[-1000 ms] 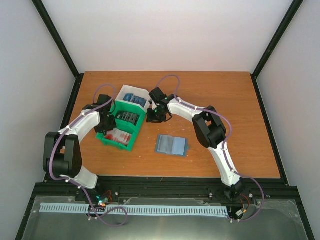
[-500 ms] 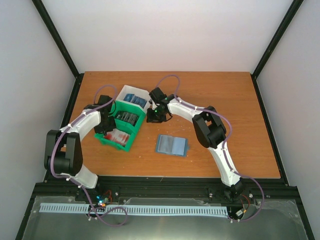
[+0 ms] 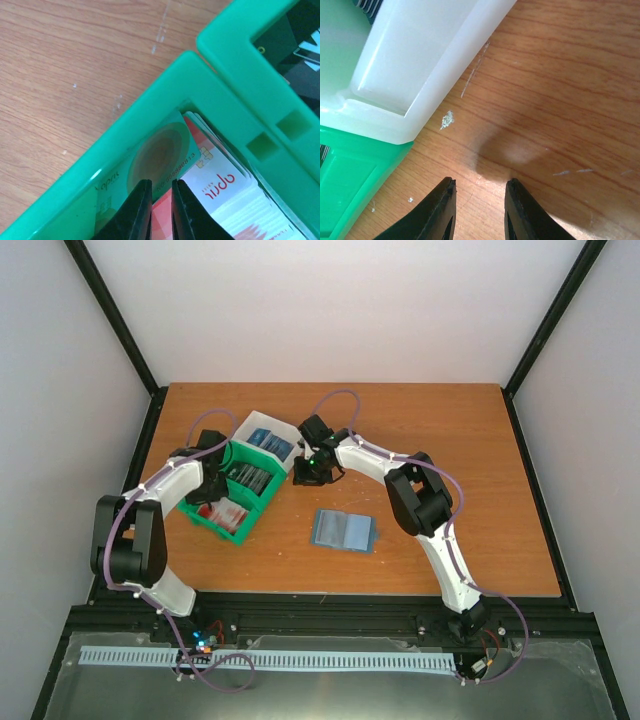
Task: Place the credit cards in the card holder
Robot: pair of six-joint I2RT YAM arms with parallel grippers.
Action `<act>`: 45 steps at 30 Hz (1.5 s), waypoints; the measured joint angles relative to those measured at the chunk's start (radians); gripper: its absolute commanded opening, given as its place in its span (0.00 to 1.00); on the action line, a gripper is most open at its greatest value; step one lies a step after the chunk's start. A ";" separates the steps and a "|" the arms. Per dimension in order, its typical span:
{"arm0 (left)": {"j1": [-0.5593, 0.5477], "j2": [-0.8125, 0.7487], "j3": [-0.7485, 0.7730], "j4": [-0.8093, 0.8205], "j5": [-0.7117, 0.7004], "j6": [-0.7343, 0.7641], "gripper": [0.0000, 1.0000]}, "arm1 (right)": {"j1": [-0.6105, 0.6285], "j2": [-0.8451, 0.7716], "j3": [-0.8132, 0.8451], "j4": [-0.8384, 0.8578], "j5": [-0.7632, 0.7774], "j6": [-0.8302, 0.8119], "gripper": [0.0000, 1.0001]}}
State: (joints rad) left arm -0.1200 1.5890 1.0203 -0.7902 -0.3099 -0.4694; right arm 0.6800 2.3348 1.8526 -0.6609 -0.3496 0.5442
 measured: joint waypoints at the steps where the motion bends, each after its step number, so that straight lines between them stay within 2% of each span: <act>1: 0.000 0.000 0.002 0.002 -0.013 0.000 0.13 | 0.000 0.000 0.000 0.000 0.000 0.000 0.29; 16: 0.000 0.052 0.004 0.035 -0.093 0.051 0.18 | 0.000 0.010 0.026 0.001 -0.002 0.003 0.29; 19: 0.000 0.060 0.004 0.043 -0.112 0.064 0.15 | 0.000 0.010 0.028 0.000 -0.002 0.003 0.29; 25: 0.000 0.063 0.004 0.065 -0.154 0.108 0.01 | 0.000 0.010 0.032 -0.001 -0.002 0.003 0.29; 42: 0.000 0.085 0.005 0.078 -0.204 0.144 0.01 | 0.000 0.009 0.041 -0.001 -0.002 0.004 0.29; 45: 0.000 0.085 0.008 0.078 -0.214 0.146 0.01 | 0.002 0.008 0.041 -0.001 -0.002 0.003 0.34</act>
State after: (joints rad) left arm -0.1196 1.6737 1.0286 -0.7120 -0.5243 -0.3233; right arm 0.6819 2.3425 1.8935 -0.6621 -0.3515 0.5468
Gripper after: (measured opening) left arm 0.020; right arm 0.303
